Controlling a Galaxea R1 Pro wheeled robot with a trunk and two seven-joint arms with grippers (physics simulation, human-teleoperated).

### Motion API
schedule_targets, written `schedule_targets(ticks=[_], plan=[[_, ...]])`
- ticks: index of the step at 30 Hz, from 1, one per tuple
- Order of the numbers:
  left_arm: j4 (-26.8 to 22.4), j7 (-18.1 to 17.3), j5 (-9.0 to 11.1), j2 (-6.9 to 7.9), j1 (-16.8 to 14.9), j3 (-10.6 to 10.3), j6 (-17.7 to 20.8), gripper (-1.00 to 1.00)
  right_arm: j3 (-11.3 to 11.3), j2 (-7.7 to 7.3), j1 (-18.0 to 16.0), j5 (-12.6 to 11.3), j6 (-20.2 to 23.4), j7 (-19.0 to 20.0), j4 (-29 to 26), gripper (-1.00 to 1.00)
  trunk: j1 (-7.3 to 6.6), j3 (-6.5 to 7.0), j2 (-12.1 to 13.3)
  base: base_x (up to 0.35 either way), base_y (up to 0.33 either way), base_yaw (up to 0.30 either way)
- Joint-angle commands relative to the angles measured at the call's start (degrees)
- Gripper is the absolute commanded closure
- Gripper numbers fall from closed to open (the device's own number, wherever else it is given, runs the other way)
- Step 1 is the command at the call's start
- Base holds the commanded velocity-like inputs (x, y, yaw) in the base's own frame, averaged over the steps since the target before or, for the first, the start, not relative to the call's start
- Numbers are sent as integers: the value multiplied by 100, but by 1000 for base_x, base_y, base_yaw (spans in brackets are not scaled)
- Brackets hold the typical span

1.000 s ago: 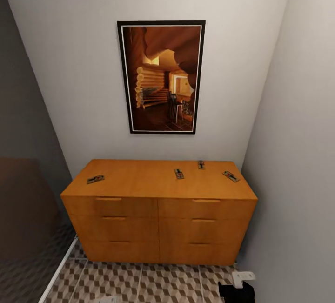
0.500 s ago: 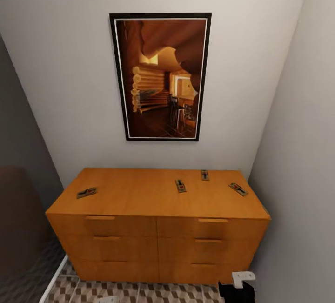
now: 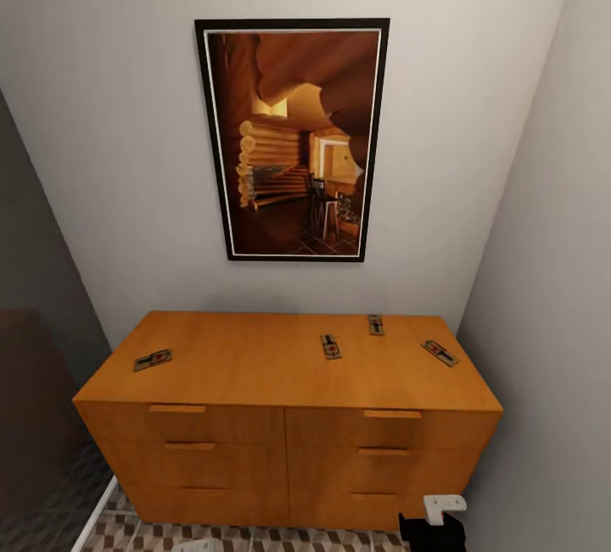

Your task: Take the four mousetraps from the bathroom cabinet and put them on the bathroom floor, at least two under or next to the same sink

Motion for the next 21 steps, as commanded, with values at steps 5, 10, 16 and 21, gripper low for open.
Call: schedule_targets(ticks=[5,10,16,21], plan=[[-12,28,56,-4,-2,-11,-87,-100,-3,-57,-5,32,-18,-17,5,-100,4,-13,-13,1,0,0],[-6,5,53,-9,-2,-11,-229,-100,-3,-155,-5,27,-19,-12,5,-100,4,-13,-13,0,0,0],[88,2,48,-10,-2,-17,-277,-100,3,-183,-5,22,-19,-9,5,-100,4,-13,-13,0,0,0],[161,7,41,1,-2,-40,-280,-100,5,-190,-5,17,-19,-9,5,-100,4,-13,-13,-42,0,0]])
